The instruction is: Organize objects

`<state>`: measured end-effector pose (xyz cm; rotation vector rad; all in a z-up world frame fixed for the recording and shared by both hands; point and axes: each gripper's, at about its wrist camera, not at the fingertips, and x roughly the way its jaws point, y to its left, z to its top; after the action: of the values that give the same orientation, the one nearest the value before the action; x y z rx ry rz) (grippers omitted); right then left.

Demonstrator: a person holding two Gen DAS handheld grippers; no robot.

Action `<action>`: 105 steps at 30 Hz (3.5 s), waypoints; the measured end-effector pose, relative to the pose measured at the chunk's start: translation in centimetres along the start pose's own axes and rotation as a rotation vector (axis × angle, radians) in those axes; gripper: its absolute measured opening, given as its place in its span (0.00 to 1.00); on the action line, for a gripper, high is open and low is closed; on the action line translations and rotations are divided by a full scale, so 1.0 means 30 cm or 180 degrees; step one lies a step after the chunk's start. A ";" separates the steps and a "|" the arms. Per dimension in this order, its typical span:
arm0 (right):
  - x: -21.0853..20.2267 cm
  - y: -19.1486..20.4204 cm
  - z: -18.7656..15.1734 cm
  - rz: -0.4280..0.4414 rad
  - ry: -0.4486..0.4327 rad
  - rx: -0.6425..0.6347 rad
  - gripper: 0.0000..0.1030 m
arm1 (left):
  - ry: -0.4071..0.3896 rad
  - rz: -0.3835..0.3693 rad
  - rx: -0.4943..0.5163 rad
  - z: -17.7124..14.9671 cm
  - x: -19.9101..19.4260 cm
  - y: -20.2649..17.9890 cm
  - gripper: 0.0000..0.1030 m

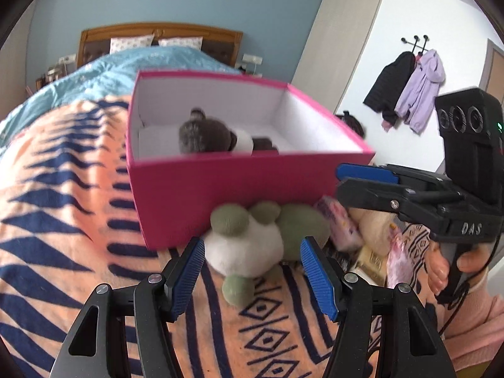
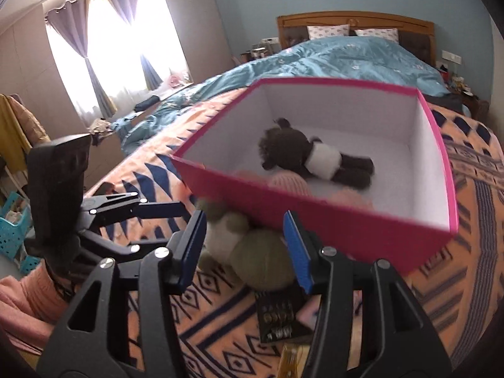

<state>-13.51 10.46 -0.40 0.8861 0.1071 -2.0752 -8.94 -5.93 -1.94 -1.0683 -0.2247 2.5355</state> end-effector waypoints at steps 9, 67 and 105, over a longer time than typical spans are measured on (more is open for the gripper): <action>0.097 -0.013 -0.071 -0.0261 0.0174 0.0062 0.62 | 0.0275 0.0015 -0.0178 -0.028 0.089 0.046 0.63; 0.010 -0.037 0.364 0.0008 -0.0442 -0.0200 0.55 | -0.0292 0.0364 0.0108 0.400 -0.049 0.008 0.53; 0.031 -0.141 0.337 0.0035 -0.0135 0.0030 0.61 | -0.0593 0.0354 0.0116 0.332 -0.099 0.018 0.68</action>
<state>-22.58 8.71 5.55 0.8461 0.0696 -2.0847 -14.32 -7.64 6.79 -0.8532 -0.1723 2.7301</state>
